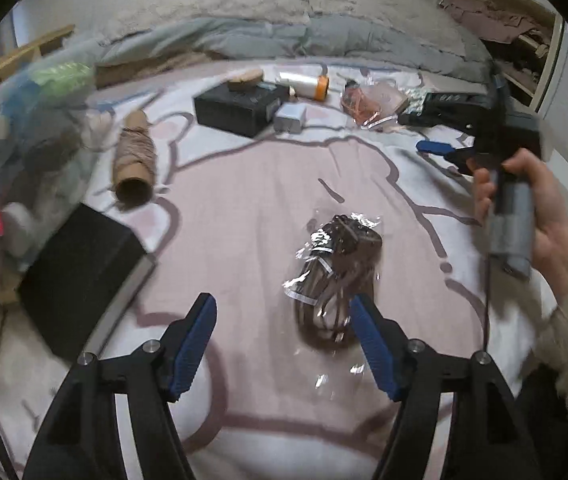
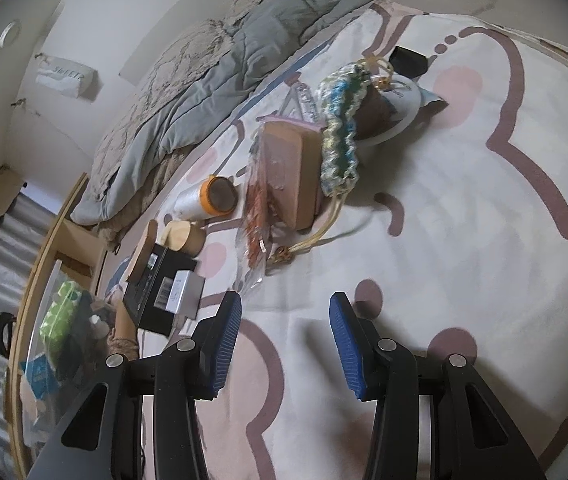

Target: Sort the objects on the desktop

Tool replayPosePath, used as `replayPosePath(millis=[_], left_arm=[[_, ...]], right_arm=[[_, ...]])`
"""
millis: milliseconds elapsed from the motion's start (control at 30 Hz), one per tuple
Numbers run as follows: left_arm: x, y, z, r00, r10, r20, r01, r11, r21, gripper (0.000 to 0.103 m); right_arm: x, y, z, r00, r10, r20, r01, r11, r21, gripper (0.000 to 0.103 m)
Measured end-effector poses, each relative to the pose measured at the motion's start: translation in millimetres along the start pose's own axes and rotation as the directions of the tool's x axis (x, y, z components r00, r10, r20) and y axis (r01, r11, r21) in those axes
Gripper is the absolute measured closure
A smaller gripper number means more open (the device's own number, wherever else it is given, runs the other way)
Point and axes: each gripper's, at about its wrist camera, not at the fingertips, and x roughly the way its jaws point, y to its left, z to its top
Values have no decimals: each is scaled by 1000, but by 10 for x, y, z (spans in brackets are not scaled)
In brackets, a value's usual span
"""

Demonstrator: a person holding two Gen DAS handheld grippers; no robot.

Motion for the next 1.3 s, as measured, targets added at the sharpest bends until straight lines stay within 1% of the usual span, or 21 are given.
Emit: replayPosePath(millis=[33, 67, 100, 133, 167, 233, 300, 467, 533, 633, 700, 767, 900, 967, 1067, 1100, 1133, 1167, 1200, 1267, 1300], left_arm=[[85, -2, 17, 1000, -8, -28, 8, 1000, -17, 37], [182, -4, 30, 998, -23, -61, 21, 999, -37, 51], [298, -11, 25, 993, -42, -106, 35, 997, -64, 57], [350, -14, 18, 991, -47, -122, 37, 996, -78, 57], [387, -13, 16, 992, -53, -118, 42, 995, -93, 57], [382, -49, 31, 994, -51, -101, 41, 995, -95, 57], [382, -103, 65, 995, -61, -82, 54, 994, -91, 62], [507, -331, 128, 996, -68, -58, 63, 995, -72, 62], [568, -481, 179, 995, -89, -51, 85, 994, -68, 63], [611, -668, 227, 994, -106, -30, 104, 993, -50, 63], [642, -769, 254, 990, -141, -13, 140, 989, -49, 63], [678, -827, 270, 982, -191, 3, 191, 980, -64, 63], [715, -941, 294, 968, -249, 30, 251, 965, -72, 63], [714, -996, 308, 963, -268, 35, 270, 961, -65, 63], [680, -1004, 296, 962, -271, 40, 273, 960, -58, 63], [670, -977, 278, 960, -277, 37, 279, 958, -64, 62], [665, -951, 269, 959, -280, 33, 281, 957, -72, 59], [651, -910, 256, 961, -275, 32, 277, 957, -82, 46], [626, -866, 241, 962, -271, 36, 273, 958, -90, 36], [566, -781, 213, 965, -259, 50, 263, 960, -97, 32], [518, -714, 195, 968, -242, 59, 247, 964, -96, 32]], right_arm=[[-13, 17, -15, 1000, -1, -4, 1, 1000, -10, 56], [-37, 39, -32, 1000, -1, -9, 0, 1000, -27, 56], [-74, 63, -47, 1000, -2, -10, 1, 999, -46, 56], [-109, 87, -59, 1000, -4, -10, 3, 998, -63, 56], [-160, 122, -80, 1000, -4, -10, 3, 996, -84, 56], [-244, 148, -116, 1000, -2, -14, 1, 995, -103, 56], [-325, 161, -184, 999, -4, -35, 0, 994, -111, 56], [-507, 139, -340, 998, -3, -68, -5, 993, -114, 56], [-554, 91, -388, 997, 7, -75, -14, 996, -93, 56], [-566, 11, -458, 996, -7, -90, 1, 998, -66, 56], [-566, -57, -500, 994, -18, -106, 13, 999, -51, 56], [-567, -100, -515, 993, -16, -115, 12, 999, -40, 56], [-564, -119, -520, 992, -22, -120, 17, 999, -36, 57], [-558, -109, -531, 992, -30, -124, 24, 999, -45, 57], [-536, -76, -556, 991, -53, -125, 44, 996, -72, 57], [-531, -64, -563, 991, -59, -124, 49, 995, -83, 56], [-524, -46, -576, 991, -64, -120, 53, 994, -98, 56], [-527, -38, -590, 992, -64, -113, 51, 992, -111, 55], [-528, -22, -602, 992, -69, -104, 55, 991, -123, 41], [-533, 18, -623, 992, -86, -91, 72, 986, -148, 20], [-539, 54, -639, 992, -88, -86, 73, 983, -168, 20]])
